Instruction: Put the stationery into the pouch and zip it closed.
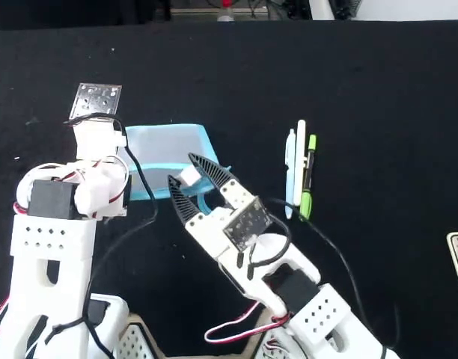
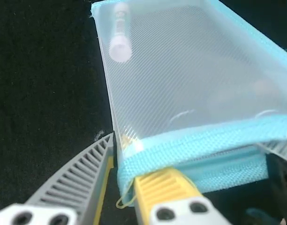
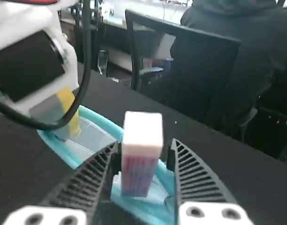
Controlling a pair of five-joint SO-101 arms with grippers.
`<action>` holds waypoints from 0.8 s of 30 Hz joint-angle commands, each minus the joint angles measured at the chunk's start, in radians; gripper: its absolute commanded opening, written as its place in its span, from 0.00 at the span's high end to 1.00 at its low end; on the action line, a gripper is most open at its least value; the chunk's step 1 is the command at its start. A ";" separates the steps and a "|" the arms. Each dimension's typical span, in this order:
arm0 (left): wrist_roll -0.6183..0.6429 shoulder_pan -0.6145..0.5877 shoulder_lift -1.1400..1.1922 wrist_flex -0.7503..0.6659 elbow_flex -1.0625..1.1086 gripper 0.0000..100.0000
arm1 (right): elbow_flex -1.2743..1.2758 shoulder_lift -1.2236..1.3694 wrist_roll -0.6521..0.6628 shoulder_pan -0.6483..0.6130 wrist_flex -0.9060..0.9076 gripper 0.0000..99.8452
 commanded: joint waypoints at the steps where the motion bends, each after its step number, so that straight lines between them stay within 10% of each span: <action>1: 0.011 0.004 -0.009 0.011 0.002 0.97 | -0.124 -0.021 -0.006 -0.008 0.091 0.85; 16: 0.011 0.002 -0.009 0.011 0.002 0.97 | -0.193 -0.035 -0.002 0.040 0.146 0.93; 24: 0.011 0.002 -0.009 0.011 0.002 0.97 | -0.461 -0.131 0.000 0.226 0.779 0.91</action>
